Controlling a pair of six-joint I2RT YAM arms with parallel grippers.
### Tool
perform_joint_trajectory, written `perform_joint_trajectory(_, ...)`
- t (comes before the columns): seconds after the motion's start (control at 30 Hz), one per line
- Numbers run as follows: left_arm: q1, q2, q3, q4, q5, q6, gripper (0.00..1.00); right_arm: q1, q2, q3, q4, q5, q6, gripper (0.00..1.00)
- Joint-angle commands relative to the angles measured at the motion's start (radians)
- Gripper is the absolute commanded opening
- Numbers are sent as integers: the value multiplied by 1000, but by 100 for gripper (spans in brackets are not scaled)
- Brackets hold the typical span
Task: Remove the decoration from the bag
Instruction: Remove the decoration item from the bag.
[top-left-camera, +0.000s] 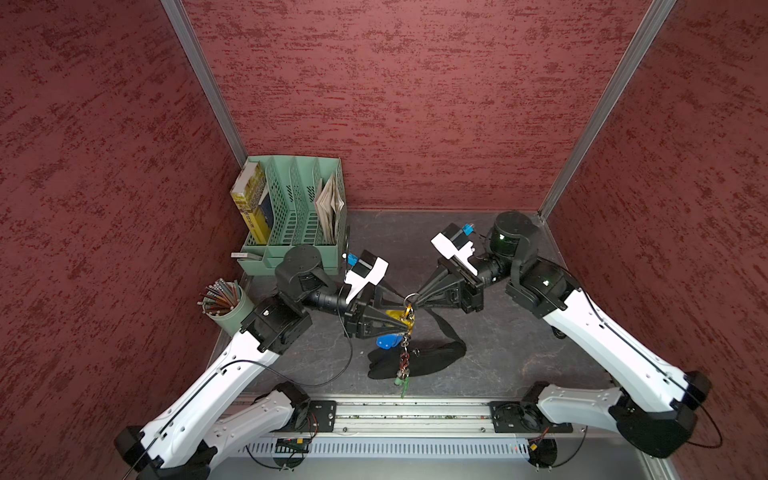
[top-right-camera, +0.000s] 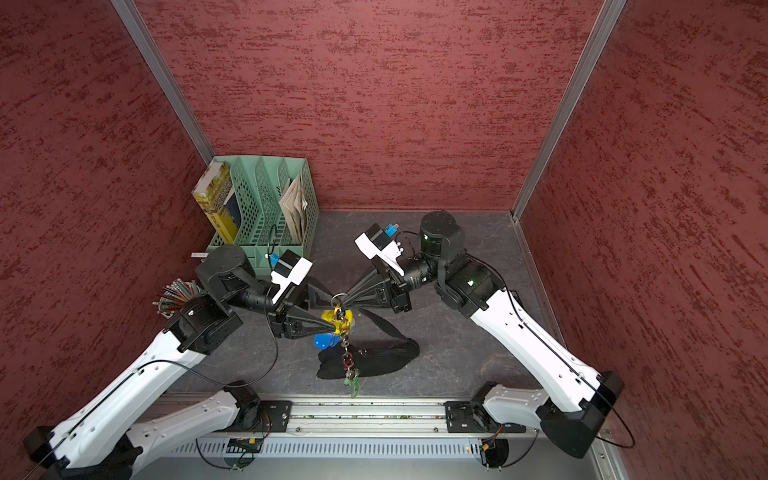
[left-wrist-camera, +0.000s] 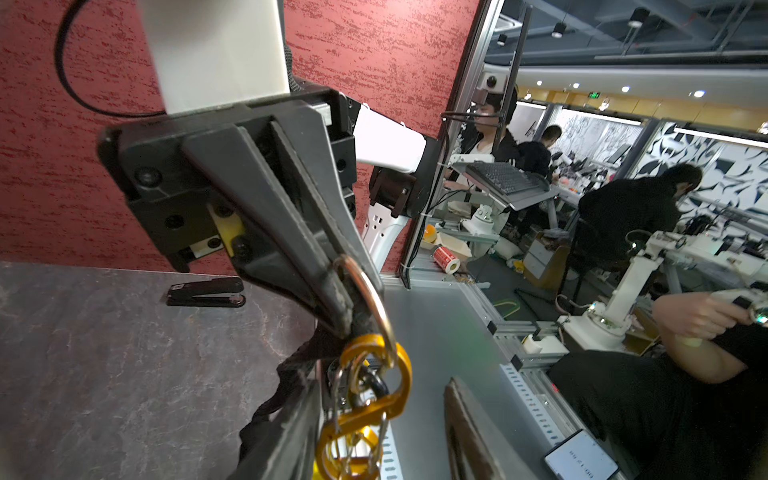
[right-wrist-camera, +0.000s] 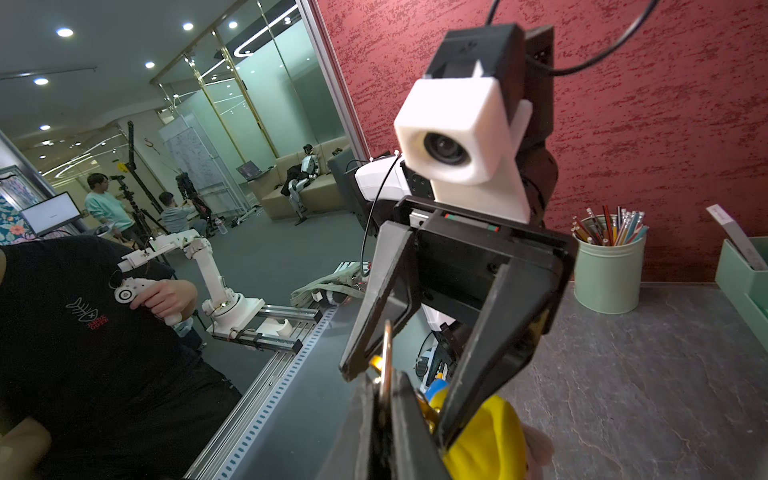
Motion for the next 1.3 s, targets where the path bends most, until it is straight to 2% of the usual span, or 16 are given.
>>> perform_joint_trajectory(0.0,-7,-17,28,-20,-12,34,43,1,-30,5,44,-22,-3,0)
perform_joint_trajectory(0.23,-8,-22,29,-34,-19,44,26,1,-34,5,37,-14,-5,0)
perform_joint_trajectory(0.47,-8,-19,38,-55,-39,63,21,0,-37,13,6,1,-23,0)
perform_joint_trajectory(0.67,-5,-25,47,-94,-55,89,8,1,-46,19,-32,39,-50,0)
perform_joint_trajectory(0.97,-1,-33,85,-155,-47,131,1,-1,-80,31,-145,181,-108,0)
perform_joint_trajectory(1.27,5,-35,108,-207,-48,149,0,-5,-99,31,-209,213,-137,0)
